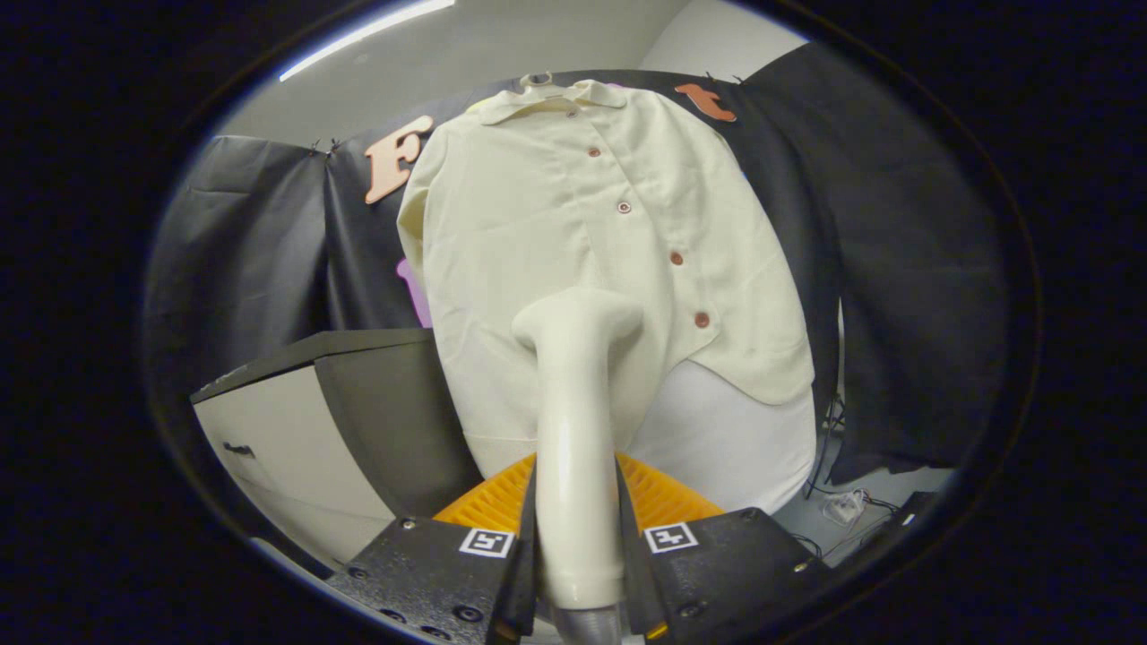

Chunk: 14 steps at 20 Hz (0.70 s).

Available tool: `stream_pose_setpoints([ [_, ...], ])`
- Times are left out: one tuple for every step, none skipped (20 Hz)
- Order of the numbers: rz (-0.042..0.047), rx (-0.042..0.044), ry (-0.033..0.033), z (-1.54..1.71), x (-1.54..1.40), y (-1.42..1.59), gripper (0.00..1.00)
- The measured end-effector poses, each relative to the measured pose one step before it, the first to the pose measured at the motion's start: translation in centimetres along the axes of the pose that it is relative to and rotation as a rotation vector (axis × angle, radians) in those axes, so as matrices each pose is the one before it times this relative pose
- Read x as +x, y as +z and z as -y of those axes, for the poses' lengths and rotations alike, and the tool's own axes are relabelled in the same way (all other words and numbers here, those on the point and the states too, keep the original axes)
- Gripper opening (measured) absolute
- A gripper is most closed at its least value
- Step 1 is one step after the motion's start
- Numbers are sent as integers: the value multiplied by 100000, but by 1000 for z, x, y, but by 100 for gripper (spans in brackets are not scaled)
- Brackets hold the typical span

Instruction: Iron the clothes twice with a garment steamer, once on the left side and once on the right side.

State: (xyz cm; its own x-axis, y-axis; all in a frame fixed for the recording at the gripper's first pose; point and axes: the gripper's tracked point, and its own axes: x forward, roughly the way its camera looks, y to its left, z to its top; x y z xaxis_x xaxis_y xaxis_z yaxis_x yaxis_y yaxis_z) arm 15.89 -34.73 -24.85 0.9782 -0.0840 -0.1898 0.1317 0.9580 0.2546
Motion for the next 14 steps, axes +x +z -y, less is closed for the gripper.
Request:
stream_pose_setpoints([
  [-805, 89, -179, 85, -223, -414, 39],
  [-683, 265, -197, 141, -339, -647, 39],
  [-1027, 186, -53, 189, -256, -469, 39],
  [-565, 175, -64, 41, -87, -277, 39],
  [-523, 333, 9, 76, -80, -345, 39],
  [-1095, 366, -33, 61, -165, -544, 39],
  [-700, 264, -108, 45, -147, -388, 39],
  [-593, 143, 51, 55, -207, -235, 39],
  [-301, 399, -57, 129, -111, -323, 39],
  [-287, 451, 73, 3, -280, -395, 39],
  [-385, 42, 178, -55, -232, -116, 39],
  [-103, -278, 172, -24, -345, 61, 39],
  [243, -175, 158, -73, -408, 154, 39],
  [1120, -200, 483, -181, -321, 347, 39],
])
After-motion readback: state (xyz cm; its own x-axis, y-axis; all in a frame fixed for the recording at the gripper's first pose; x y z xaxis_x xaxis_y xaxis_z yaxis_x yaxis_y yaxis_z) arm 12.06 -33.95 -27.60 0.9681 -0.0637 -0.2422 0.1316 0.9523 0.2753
